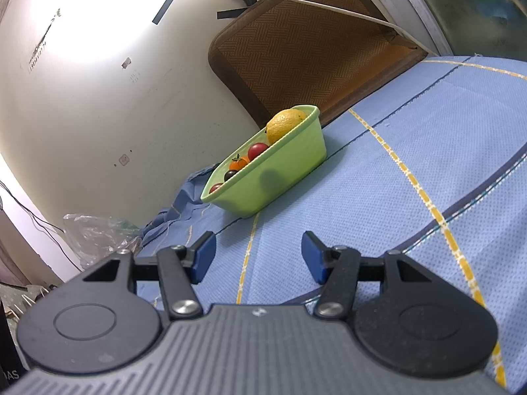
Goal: Organize fruits
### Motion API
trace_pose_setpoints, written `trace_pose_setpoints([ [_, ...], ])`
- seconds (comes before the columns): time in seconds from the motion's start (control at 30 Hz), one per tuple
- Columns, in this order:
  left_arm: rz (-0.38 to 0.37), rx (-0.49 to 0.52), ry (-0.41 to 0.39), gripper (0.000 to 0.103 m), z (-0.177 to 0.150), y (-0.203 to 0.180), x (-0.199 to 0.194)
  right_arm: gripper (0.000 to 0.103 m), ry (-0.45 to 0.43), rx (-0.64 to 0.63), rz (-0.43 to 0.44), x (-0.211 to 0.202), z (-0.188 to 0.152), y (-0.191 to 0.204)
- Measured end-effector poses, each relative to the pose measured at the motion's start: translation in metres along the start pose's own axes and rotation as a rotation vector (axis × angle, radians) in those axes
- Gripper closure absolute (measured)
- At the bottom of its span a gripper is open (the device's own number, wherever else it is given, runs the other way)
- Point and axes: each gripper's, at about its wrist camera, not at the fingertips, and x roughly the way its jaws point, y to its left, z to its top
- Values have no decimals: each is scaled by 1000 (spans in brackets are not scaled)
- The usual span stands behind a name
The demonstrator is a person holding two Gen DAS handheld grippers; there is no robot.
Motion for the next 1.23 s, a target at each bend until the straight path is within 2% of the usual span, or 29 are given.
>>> trace_pose_setpoints([
  [0.07,3,2,0,0,0,0,1,39,-3,-1,1,0,0,0],
  [0.93,25,6,-10,0,-1,-1,0,39,-5,-1,6,-1,0,-1],
  [1.1,25,15,-40,0,-3,-2,-3,39,-4,-1,7,-1,1,-1],
  [1.23,-12,15,-42,0,-1,-2,-3,39,-4,-2,7,-1,1,-1],
])
